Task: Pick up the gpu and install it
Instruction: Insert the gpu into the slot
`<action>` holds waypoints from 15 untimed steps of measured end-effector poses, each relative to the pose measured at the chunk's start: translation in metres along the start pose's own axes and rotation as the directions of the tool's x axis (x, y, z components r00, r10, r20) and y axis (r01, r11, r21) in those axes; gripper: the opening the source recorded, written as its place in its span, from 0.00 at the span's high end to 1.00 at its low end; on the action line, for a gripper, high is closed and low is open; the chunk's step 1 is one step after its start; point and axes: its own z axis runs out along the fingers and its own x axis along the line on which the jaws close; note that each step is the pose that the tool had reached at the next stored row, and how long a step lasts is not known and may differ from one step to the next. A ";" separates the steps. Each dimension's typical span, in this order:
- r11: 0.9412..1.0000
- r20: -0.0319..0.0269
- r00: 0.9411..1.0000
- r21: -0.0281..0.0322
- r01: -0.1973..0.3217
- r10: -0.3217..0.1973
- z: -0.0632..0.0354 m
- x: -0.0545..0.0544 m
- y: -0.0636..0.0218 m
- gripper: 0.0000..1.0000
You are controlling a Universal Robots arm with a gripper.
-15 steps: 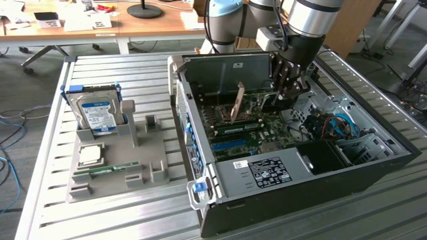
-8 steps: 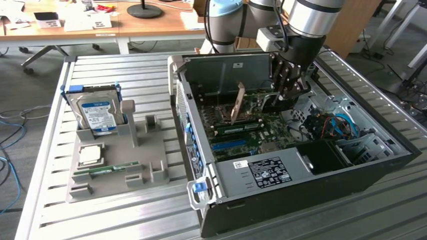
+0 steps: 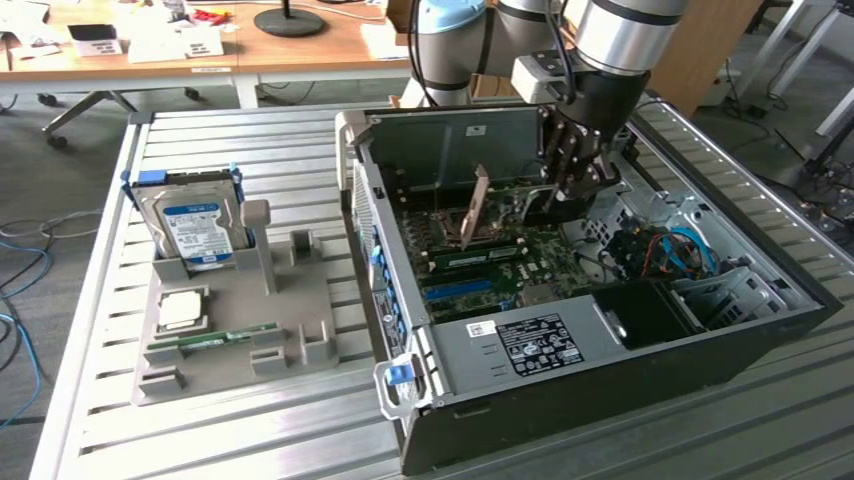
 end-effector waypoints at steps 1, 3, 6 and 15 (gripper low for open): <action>1.000 0.000 1.000 0.000 0.000 0.000 0.0000 0.000 0.0007 0.73; 1.000 0.000 1.000 0.000 0.000 0.000 0.0000 0.000 0.0014 0.73; 1.000 0.000 1.000 0.000 0.000 0.000 0.0000 0.000 0.0023 0.73; 1.000 0.000 1.000 0.000 0.000 0.000 0.0000 0.000 0.0041 0.73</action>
